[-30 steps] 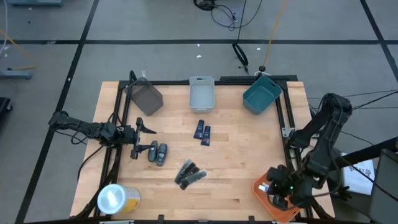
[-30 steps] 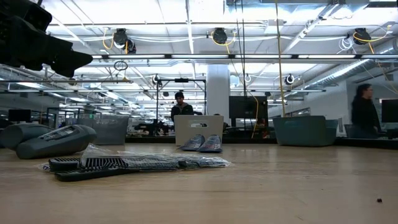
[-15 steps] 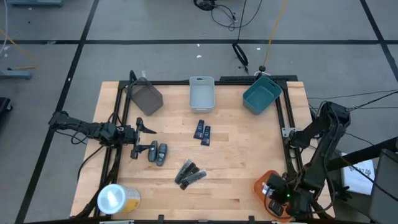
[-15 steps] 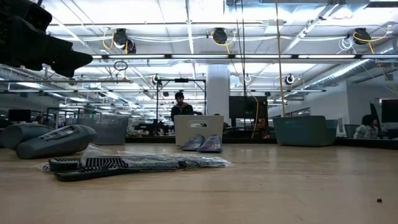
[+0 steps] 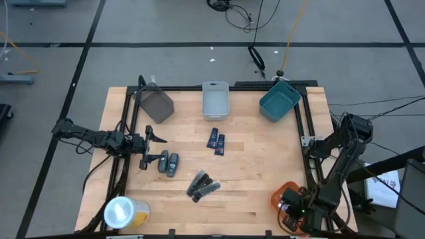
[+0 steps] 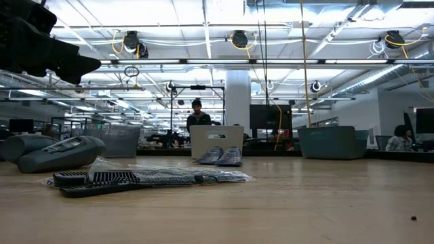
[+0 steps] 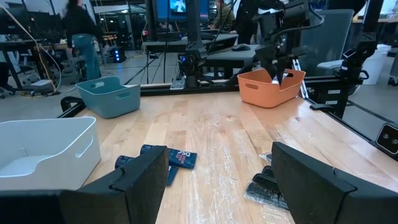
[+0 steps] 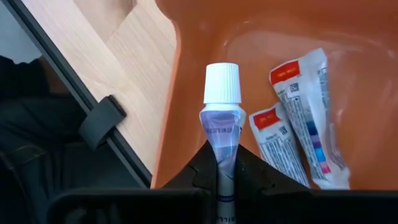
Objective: Pick & Place Travel size toiletries
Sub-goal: Put the white toothpaste into the orange bin
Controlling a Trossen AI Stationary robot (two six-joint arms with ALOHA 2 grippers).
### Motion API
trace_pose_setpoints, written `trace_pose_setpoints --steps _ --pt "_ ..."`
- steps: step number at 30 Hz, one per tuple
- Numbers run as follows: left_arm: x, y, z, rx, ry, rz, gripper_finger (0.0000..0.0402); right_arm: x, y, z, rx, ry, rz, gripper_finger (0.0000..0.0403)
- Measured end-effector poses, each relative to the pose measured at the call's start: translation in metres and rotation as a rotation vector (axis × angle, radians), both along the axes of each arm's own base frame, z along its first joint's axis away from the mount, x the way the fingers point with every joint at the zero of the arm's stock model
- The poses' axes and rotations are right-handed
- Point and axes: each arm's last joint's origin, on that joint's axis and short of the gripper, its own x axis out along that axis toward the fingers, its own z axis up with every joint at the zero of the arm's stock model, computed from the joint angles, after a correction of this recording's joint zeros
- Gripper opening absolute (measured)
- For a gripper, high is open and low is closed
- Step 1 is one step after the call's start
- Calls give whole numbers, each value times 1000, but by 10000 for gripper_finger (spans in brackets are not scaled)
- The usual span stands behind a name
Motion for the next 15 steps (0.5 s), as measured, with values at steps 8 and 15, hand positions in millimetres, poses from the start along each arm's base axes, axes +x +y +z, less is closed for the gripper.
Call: trace_pose_setpoints --steps 8,15 --pt "0 0 0 0 0 0 282 -2 -4 -18 31 -15 18 18" --pt "0 0 0 0 0 0 282 -2 -4 -17 34 -24 27 22"
